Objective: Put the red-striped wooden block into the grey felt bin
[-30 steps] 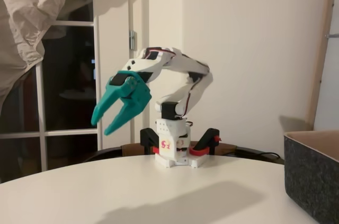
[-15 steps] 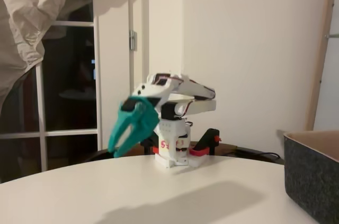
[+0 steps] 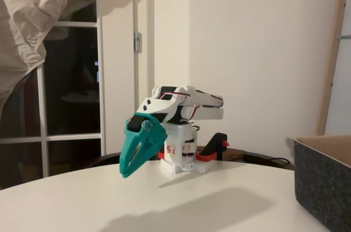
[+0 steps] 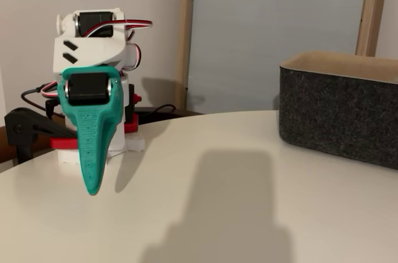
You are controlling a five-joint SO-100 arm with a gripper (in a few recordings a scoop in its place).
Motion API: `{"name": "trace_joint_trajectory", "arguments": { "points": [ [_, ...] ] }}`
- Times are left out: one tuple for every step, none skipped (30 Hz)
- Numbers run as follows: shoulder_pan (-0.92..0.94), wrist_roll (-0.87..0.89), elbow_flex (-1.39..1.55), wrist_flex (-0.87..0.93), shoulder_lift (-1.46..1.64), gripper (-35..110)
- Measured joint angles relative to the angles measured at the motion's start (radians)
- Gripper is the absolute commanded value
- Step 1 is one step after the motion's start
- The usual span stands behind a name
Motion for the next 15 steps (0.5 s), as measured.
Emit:
{"name": "trace_joint_trajectory", "arguments": {
  "points": [
    [-0.002,-0.002,0.0,0.012,0.0,0],
    [-0.002,-0.002,0.0,0.032,0.0,0],
    [-0.002,-0.003,0.0,0.049,0.0,0],
    [-0.002,-0.009,0.0,0.052,0.0,0],
    [-0.002,-0.012,0.0,0.052,0.009,0],
    [-0.002,-0.009,0.0,0.055,0.012,0],
    [-0.002,-0.008,0.0,0.057,0.014,0],
    [-0.002,-0.008,0.0,0.057,0.015,0],
    [-0.002,-0.008,0.0,0.057,0.015,0],
    [-0.002,-0.008,0.0,0.057,0.015,0],
    [-0.002,-0.008,0.0,0.057,0.015,0],
    [-0.002,-0.008,0.0,0.057,0.015,0],
    [-0.002,-0.011,0.0,0.057,0.015,0],
    [-0.002,-0.015,0.0,0.057,0.015,0],
    [-0.002,-0.015,0.0,0.057,0.015,0]
  ]
}}
